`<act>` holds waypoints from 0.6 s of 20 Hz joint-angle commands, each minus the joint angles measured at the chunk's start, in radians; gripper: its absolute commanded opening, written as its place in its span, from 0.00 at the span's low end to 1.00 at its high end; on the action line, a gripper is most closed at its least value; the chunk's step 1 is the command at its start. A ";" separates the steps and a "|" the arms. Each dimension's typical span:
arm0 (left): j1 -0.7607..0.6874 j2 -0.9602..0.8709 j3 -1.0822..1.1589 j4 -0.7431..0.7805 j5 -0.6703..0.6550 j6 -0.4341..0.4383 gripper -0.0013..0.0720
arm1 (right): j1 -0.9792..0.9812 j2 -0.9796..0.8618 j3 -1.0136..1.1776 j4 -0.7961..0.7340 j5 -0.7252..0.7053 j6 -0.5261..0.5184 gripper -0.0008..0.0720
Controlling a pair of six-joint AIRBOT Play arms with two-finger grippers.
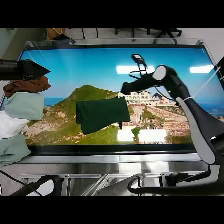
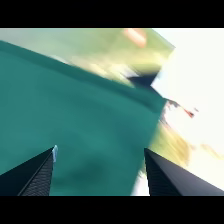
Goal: Fold the shirts.
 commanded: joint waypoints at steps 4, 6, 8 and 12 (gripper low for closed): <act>0.003 0.003 -0.003 0.000 -0.004 0.002 0.03 | -0.113 -0.174 -0.089 0.193 0.113 -0.069 0.85; 0.003 0.003 -0.003 0.001 -0.005 0.002 0.03 | -0.102 -0.232 -0.089 0.269 0.085 -0.126 0.85; 0.003 0.003 -0.003 0.001 -0.005 0.002 0.03 | -0.095 -0.274 -0.089 0.285 0.072 -0.145 0.85; 0.003 0.002 -0.003 0.002 -0.006 0.002 0.03 | -0.093 -0.309 -0.089 0.433 0.075 -0.237 0.84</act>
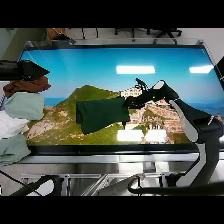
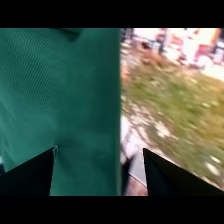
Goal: Fold the shirts.
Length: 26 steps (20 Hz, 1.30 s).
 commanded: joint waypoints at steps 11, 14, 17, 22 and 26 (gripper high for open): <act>0.001 0.000 0.000 0.001 -0.011 0.000 0.03 | -0.223 0.094 0.002 0.208 0.010 -0.126 0.05; 0.001 0.000 0.000 0.001 -0.013 0.008 0.03 | -0.445 0.187 0.001 0.087 0.036 -0.044 0.05; 0.001 0.000 0.000 0.002 -0.011 0.022 0.03 | -0.661 0.286 -0.005 -0.096 0.061 0.053 0.05; 0.001 0.000 0.000 0.001 -0.009 0.064 0.03 | -0.998 0.462 -0.113 -0.306 0.108 0.142 0.05; 0.001 -0.002 0.000 0.001 -0.008 0.090 0.03 | -1.184 0.573 -0.336 -0.355 0.130 0.131 0.05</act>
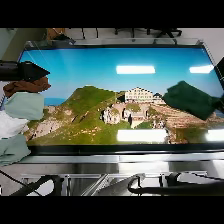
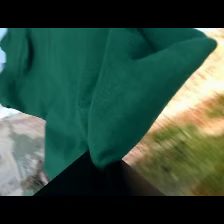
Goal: Fold the shirts.
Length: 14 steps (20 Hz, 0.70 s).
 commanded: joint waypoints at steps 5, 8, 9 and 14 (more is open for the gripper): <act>0.001 -0.001 0.000 -0.001 0.007 0.042 0.03 | -0.232 0.203 -0.473 -0.142 -0.057 0.029 0.05; 0.001 -0.001 0.000 -0.001 0.019 0.042 0.03 | -0.236 0.255 -0.581 -0.143 -0.090 0.042 0.06; 0.001 -0.001 0.000 -0.001 0.019 0.042 0.03 | -0.236 0.257 -0.581 -0.143 -0.082 0.042 0.22; 0.001 -0.001 0.000 -0.001 0.026 0.049 0.03 | -0.234 0.305 -0.357 -0.179 -0.034 0.127 0.70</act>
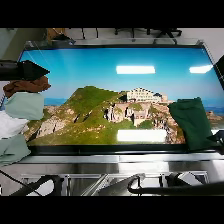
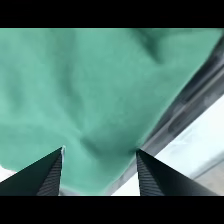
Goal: Fold the shirts.
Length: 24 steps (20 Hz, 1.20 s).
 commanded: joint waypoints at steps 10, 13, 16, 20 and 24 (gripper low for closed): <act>0.001 0.025 0.051 0.002 0.048 -0.027 0.03 | 0.676 0.067 0.379 0.343 -0.091 -0.014 0.05; -0.024 0.118 -0.143 0.001 0.047 -0.034 0.03 | 0.958 0.067 0.306 0.176 -0.124 0.048 0.05; -0.085 0.219 -0.377 0.002 0.051 -0.034 0.03 | 1.157 0.066 0.183 0.163 -0.188 0.060 0.05; -0.161 0.304 -0.598 0.001 0.097 -0.034 0.03 | 1.277 0.056 0.094 0.163 -0.254 0.060 0.05; -0.190 0.335 -0.692 0.001 0.128 -0.034 0.03 | 1.287 0.047 0.093 0.171 -0.243 0.060 0.05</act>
